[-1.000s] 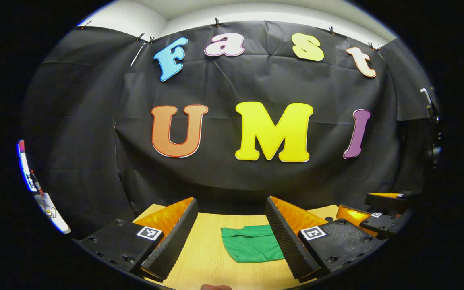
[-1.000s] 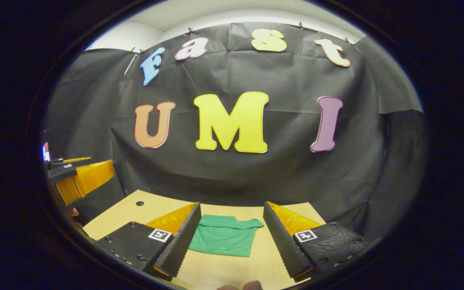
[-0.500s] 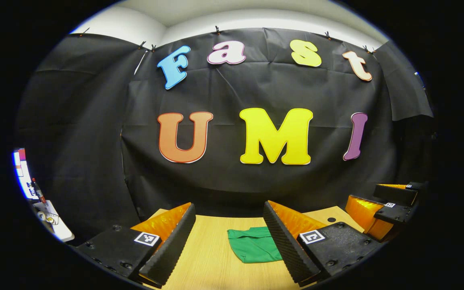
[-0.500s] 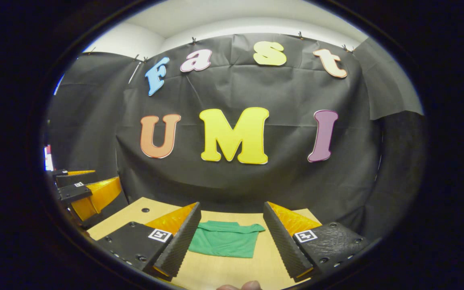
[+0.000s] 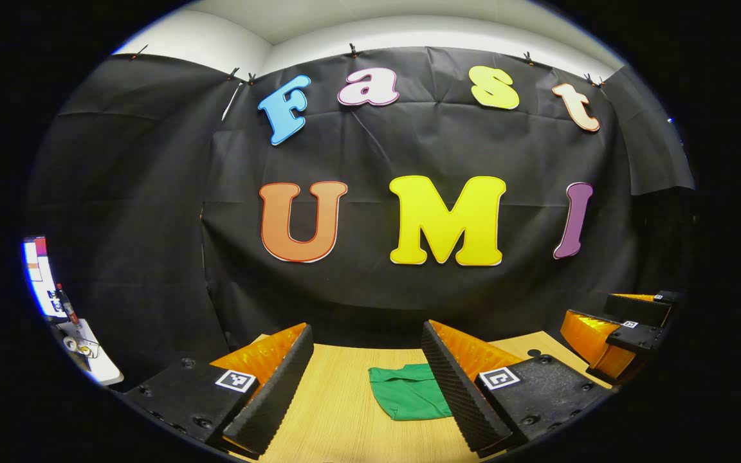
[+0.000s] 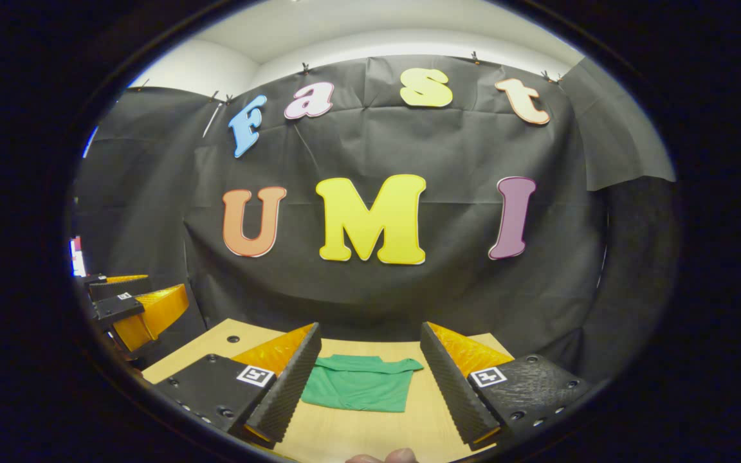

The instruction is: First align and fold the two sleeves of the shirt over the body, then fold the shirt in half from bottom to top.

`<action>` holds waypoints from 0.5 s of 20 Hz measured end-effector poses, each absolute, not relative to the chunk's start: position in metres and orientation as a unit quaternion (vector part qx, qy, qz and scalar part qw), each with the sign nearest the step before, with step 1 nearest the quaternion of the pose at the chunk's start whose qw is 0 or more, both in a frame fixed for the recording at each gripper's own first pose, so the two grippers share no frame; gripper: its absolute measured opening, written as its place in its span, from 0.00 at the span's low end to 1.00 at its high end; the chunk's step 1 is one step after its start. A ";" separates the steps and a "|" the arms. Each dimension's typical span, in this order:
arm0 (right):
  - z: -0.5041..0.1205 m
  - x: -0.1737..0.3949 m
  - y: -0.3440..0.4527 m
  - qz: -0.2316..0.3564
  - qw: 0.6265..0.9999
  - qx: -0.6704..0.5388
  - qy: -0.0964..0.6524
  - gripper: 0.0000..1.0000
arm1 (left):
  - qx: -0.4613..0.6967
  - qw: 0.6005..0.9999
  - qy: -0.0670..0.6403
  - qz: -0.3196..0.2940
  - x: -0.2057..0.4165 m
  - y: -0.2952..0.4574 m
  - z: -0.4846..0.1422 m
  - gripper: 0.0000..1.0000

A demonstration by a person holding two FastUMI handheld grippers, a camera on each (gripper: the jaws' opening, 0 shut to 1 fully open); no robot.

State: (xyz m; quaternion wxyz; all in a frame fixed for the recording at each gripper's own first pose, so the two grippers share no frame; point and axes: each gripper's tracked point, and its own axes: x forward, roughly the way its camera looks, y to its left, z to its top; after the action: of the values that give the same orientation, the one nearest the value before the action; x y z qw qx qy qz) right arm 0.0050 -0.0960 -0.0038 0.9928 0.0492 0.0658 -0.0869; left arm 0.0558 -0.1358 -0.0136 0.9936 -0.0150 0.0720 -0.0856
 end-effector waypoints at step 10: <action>0.001 0.015 -0.101 -0.079 0.994 0.049 0.057 0.94 | -0.015 0.994 0.066 -0.081 0.064 -0.139 -0.009 1.00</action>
State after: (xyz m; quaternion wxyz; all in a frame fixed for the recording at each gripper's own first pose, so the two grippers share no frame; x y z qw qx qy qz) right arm 0.0153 -0.1010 0.0007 0.9940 0.0490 0.0568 -0.0793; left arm 0.0637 -0.1389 -0.0089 0.9944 -0.0151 0.0660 -0.0807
